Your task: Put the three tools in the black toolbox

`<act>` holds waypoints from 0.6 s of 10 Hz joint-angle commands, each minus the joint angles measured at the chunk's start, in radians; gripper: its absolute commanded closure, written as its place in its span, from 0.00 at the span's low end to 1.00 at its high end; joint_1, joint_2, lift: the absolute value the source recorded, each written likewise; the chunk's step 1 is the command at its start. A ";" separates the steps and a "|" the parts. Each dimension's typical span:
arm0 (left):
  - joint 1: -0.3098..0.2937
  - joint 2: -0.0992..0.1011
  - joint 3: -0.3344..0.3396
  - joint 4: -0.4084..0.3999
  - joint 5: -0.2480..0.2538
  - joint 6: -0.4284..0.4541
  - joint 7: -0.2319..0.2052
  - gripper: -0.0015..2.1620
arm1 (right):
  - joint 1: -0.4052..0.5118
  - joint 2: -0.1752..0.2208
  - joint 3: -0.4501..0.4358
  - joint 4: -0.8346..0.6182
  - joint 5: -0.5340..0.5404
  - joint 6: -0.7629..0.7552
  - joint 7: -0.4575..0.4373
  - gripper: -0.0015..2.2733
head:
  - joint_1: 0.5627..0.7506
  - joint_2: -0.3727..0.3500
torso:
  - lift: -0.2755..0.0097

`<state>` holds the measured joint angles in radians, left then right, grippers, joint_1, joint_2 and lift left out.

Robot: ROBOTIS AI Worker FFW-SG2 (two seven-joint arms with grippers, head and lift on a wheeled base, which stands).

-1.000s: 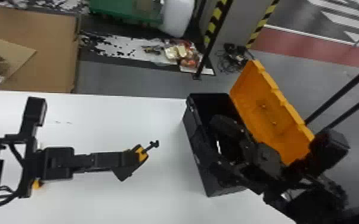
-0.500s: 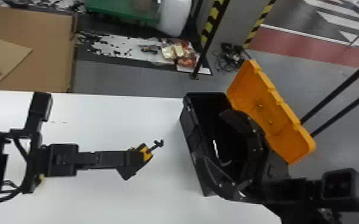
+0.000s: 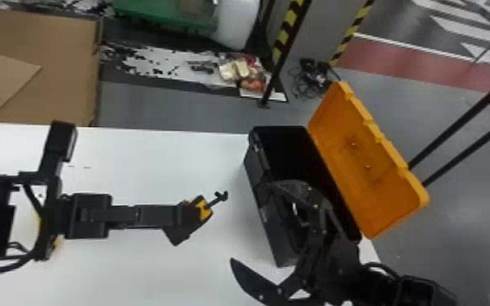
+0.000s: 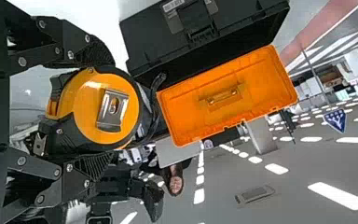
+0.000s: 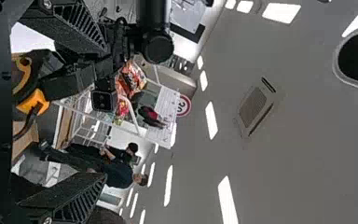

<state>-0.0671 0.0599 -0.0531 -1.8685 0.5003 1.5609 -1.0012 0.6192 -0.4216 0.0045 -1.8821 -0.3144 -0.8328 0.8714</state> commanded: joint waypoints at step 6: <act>-0.003 0.043 -0.080 0.000 -0.014 0.010 -0.004 0.86 | -0.101 -0.040 0.078 0.112 0.205 -0.036 -0.031 0.02 | 0.70 0.14 | 0.77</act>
<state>-0.0705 0.0918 -0.1289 -1.8682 0.4868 1.5609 -1.0038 0.5234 -0.4493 0.0809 -1.7781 -0.1121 -0.8701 0.8398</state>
